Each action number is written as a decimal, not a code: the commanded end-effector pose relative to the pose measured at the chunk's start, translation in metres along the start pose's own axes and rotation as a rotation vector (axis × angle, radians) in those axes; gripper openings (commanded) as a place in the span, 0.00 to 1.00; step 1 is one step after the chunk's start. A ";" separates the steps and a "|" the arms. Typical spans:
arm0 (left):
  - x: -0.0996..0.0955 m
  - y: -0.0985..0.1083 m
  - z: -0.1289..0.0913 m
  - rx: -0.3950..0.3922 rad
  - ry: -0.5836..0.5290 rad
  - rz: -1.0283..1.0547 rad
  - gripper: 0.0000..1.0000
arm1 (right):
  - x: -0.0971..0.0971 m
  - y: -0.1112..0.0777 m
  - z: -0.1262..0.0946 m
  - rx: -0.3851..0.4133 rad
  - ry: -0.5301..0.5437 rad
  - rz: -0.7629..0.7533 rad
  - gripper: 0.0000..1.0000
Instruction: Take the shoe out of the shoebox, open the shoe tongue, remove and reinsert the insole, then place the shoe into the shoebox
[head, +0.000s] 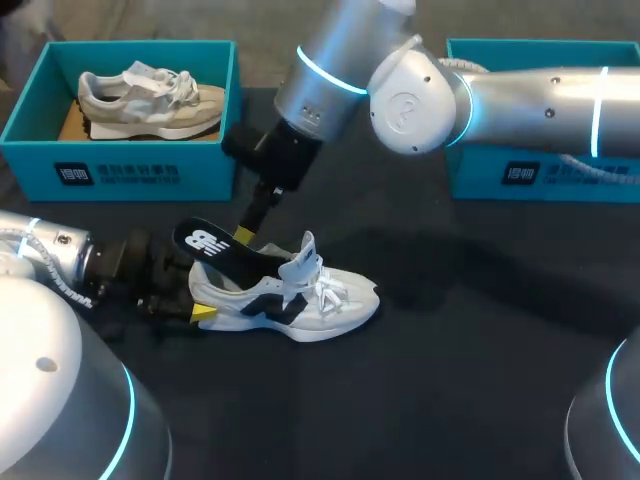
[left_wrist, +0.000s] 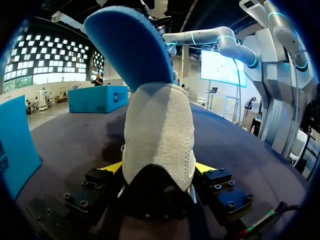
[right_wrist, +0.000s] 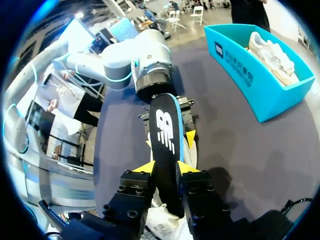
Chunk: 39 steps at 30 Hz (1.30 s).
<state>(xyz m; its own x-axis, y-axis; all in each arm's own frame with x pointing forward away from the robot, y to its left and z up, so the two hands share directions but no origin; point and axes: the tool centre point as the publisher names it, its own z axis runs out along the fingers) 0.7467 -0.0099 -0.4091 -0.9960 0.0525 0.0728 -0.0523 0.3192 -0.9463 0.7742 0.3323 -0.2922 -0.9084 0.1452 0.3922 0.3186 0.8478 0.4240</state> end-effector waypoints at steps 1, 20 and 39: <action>0.000 0.000 0.001 0.000 -0.001 0.000 0.00 | -0.013 0.002 0.013 -0.018 0.099 -0.010 0.28; 0.000 0.000 0.001 0.000 -0.001 0.000 0.00 | -0.013 0.007 0.036 -0.074 0.172 0.018 0.26; 0.000 0.000 0.001 0.000 -0.001 0.000 0.00 | -0.006 0.000 0.035 -0.114 0.177 0.014 0.00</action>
<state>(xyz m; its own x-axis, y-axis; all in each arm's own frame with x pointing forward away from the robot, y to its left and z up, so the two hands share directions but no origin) 0.7466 -0.0100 -0.4091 -0.9960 0.0526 0.0728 -0.0523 0.3191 -0.9463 0.7728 0.3531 -0.3258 -0.8426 0.0547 0.5357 0.3683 0.7843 0.4992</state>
